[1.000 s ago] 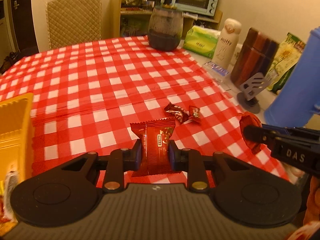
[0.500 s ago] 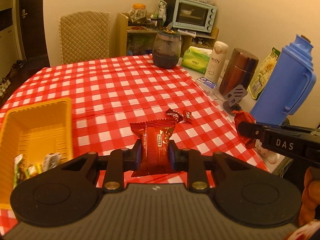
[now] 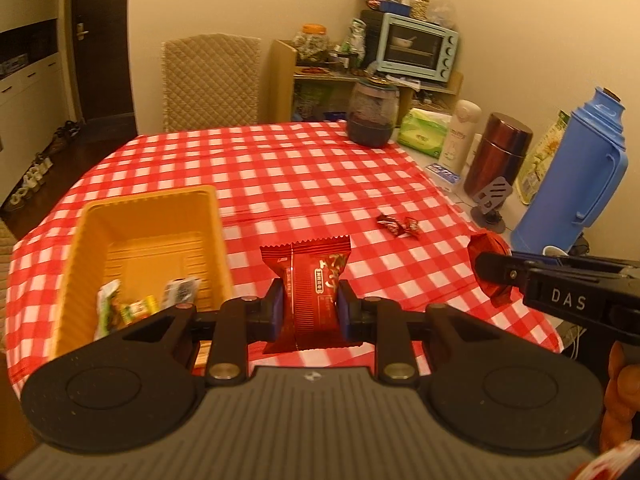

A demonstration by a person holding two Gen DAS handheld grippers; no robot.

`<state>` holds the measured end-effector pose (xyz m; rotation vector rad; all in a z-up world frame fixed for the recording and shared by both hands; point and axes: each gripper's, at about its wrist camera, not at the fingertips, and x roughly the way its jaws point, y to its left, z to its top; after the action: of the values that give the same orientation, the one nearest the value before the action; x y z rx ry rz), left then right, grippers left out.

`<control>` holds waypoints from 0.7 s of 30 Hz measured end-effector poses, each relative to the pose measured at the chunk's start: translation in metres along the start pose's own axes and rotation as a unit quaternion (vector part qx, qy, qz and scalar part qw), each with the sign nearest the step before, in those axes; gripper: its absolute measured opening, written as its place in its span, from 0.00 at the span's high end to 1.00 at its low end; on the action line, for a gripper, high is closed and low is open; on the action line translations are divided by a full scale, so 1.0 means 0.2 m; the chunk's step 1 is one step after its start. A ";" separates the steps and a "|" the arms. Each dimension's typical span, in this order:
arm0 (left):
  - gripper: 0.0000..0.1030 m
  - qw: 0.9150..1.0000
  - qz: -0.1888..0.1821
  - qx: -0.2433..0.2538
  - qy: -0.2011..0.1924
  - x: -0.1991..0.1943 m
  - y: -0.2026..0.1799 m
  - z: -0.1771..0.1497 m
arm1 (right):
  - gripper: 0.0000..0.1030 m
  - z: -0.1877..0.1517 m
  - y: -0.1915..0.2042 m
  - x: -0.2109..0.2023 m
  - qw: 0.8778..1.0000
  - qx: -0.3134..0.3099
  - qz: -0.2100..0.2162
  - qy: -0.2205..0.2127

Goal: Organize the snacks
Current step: 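Carry both red candies over the orange tray with both grippers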

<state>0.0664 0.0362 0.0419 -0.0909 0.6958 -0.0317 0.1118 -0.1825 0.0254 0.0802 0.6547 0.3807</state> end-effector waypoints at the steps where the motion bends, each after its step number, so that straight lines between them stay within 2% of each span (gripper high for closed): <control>1: 0.77 1.000 0.003 -0.002 -0.001 -0.02 0.02 -0.01 | 0.75 -0.01 0.02 0.00 1.000 -0.003 0.003 0.001; 21: 0.77 0.997 0.061 -0.037 0.001 -0.18 0.36 -0.13 | 0.75 -0.11 0.45 0.11 0.995 -0.066 0.066 0.027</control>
<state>0.0211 0.1077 0.0378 -0.1195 0.7029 0.1113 0.0855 -0.0923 0.0118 -0.0119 0.6779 0.5547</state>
